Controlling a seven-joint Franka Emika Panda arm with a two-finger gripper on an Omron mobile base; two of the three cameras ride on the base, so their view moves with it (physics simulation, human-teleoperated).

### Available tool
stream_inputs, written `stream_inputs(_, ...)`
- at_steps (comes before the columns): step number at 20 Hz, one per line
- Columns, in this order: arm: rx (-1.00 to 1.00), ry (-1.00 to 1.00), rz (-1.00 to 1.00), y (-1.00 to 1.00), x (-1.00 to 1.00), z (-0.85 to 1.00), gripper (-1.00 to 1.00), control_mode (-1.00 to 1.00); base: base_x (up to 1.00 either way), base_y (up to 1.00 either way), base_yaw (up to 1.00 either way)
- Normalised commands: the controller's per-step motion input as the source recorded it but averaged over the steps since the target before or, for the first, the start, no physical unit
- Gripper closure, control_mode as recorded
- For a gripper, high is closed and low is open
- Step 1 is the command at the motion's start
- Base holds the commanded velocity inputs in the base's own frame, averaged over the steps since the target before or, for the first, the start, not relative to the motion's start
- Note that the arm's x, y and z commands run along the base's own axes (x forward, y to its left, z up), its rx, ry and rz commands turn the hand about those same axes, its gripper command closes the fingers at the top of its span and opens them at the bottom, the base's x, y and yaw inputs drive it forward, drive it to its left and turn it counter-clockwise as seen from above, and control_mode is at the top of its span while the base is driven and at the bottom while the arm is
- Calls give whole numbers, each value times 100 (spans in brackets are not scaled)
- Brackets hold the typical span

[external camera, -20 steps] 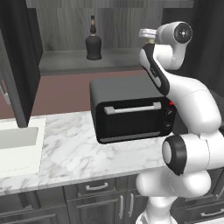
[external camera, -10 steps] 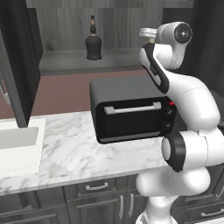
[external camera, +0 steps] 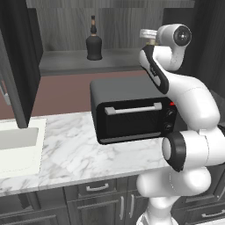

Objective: Get the candle and the liquor from the cabinet and move them to the dining counter.

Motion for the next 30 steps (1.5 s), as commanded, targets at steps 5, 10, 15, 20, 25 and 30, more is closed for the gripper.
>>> stream_inputs(5, 0, 0, 0, 0, 2, 0, -100, -100, 0, 0, 0)
stream_inputs(10, 0, 0, 0, 0, 2, 0, -100, -100, 0, 0, 0)
stream_inputs(15, 0, 1, 0, 0, 15, 0, -100, -100, 0, 0, 0)
stream_inputs(20, 0, 2, 0, 0, 21, 0, -100, -100, 0, 0, 0)
stream_inputs(25, 0, 5, 0, 0, 16, -1, -100, -100, 0, 0, 0)
stream_inputs(30, 0, 3, 0, 0, 5, -2, -100, -100, 0, 0, 0)
